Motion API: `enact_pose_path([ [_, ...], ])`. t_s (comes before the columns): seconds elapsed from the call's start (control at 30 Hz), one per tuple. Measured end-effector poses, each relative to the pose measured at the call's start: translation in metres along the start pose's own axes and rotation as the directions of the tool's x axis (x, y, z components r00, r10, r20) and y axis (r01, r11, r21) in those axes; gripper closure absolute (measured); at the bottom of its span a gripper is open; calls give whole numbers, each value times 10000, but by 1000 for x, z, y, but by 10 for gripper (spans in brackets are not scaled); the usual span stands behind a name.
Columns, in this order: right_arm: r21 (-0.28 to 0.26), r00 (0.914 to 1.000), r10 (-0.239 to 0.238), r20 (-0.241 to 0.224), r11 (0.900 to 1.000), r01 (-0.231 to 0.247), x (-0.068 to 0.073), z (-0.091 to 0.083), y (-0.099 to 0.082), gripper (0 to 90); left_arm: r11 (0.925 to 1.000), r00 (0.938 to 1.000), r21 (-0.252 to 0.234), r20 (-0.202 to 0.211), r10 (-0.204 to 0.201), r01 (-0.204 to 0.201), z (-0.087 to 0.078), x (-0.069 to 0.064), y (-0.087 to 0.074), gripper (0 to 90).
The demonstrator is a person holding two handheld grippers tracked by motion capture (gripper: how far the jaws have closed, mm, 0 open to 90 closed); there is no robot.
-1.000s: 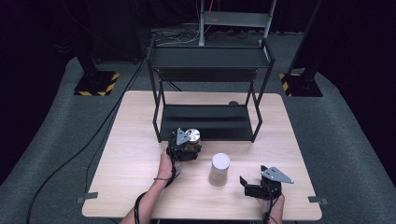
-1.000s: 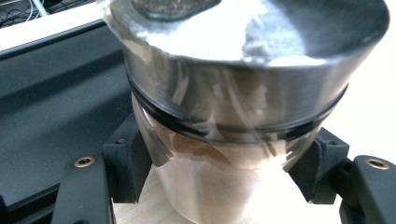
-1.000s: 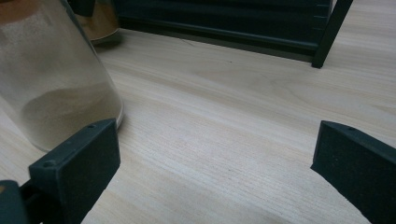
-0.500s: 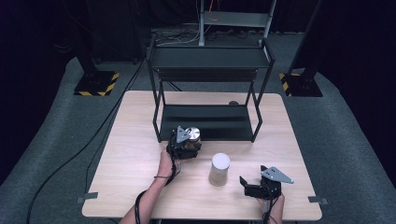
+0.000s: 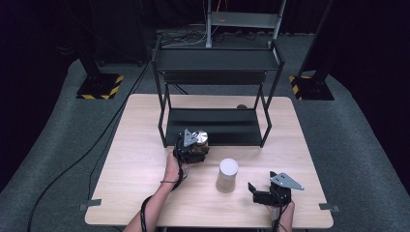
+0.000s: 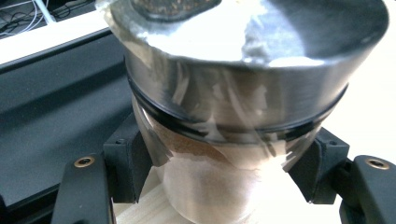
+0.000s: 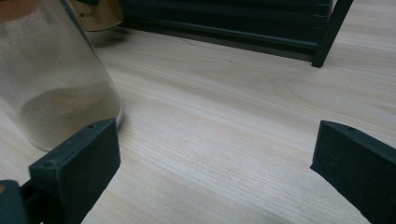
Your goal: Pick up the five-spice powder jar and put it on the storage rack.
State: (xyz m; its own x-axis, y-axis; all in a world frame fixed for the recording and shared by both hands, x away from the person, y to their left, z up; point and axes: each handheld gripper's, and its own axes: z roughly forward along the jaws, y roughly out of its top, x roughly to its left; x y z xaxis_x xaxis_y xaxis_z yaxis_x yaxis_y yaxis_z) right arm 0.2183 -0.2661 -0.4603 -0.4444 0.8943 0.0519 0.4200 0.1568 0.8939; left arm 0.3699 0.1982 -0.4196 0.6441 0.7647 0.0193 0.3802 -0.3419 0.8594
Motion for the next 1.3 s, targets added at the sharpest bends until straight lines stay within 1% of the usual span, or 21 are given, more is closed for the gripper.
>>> enact_pose_path([
  [0.6, 34, 10000, 8, 3, 10000, -8, 0, 0, 1, 0, 10000, 10000, -30, -76, 2, -3, 4, 3, 7, 305],
  [1.13, 43, 10000, 4, 1, 10000, -4, 0, 0, 1, 0, 9999, 9998, -15, -134, 170, -171, 7, 5, 16, 305],
  [1.3, 53, 10000, 2, 3, 10000, -2, 0, 0, 1, 0, 9999, 9998, 1, -146, 164, -164, 9, 6, 18, 305],
])
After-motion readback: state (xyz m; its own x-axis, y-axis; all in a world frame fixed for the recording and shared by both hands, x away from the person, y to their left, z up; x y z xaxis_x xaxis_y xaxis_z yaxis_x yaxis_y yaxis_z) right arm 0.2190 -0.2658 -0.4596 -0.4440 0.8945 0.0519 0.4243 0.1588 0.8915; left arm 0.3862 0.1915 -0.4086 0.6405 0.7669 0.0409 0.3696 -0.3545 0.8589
